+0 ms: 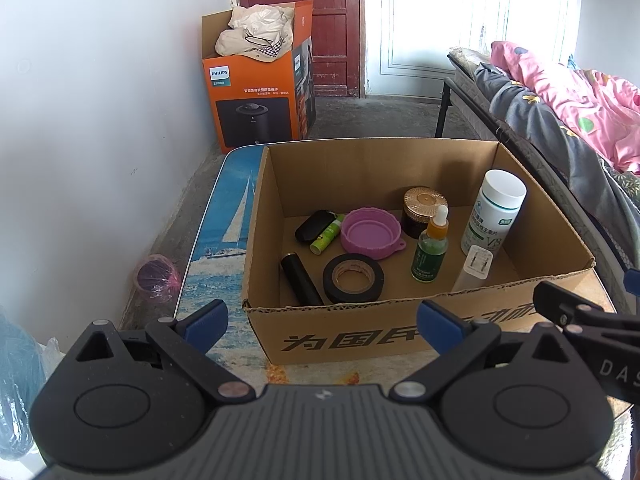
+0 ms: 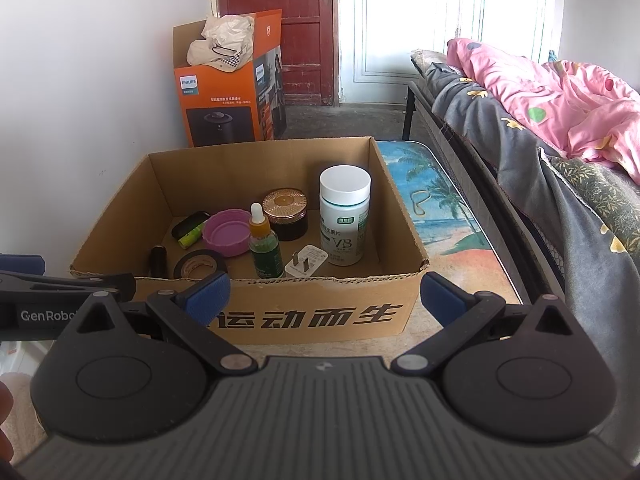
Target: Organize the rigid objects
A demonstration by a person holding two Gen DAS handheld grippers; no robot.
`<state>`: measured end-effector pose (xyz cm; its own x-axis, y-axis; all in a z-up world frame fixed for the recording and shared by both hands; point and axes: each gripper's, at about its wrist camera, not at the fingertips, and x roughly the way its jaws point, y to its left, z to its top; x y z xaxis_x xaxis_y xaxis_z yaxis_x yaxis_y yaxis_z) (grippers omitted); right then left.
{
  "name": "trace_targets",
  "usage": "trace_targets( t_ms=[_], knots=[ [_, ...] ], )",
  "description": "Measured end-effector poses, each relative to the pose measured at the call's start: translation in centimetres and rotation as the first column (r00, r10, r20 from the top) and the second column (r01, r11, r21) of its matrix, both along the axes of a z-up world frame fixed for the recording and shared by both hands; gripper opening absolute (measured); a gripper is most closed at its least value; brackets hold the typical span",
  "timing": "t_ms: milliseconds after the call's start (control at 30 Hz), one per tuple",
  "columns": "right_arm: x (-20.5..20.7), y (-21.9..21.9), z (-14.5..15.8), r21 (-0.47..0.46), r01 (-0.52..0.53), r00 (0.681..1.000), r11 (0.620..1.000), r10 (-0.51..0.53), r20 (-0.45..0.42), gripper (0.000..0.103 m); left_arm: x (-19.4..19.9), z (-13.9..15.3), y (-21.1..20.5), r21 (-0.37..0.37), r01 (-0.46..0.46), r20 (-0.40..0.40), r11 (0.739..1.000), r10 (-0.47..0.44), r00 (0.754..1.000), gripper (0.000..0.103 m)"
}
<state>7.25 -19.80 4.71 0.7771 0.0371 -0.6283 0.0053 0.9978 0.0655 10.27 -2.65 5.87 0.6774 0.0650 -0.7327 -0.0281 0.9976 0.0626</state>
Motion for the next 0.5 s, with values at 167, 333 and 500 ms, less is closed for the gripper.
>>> trace_targets(
  t_ms=[167, 333, 500],
  knots=[
    [-0.03, 0.04, 0.07, -0.001, 0.000, 1.000, 1.000, 0.000, 0.000, 0.102, 0.00, 0.01, -0.10, 0.001, 0.000, 0.000, 1.000, 0.000, 1.000, 0.101],
    [-0.02, 0.06, 0.06, -0.001, 0.000, 1.000, 1.000, 0.000, 0.001, 0.102, 0.00, 0.09, -0.13, 0.001, 0.000, 0.002, 1.000, 0.000, 1.000, 0.101],
    [-0.13, 0.16, 0.23, -0.002, 0.000, 1.000, 1.000, 0.000, 0.002, 0.102, -0.01, 0.10, -0.11, 0.002, 0.001, 0.002, 1.000, -0.001, 1.000, 0.101]
  ],
)
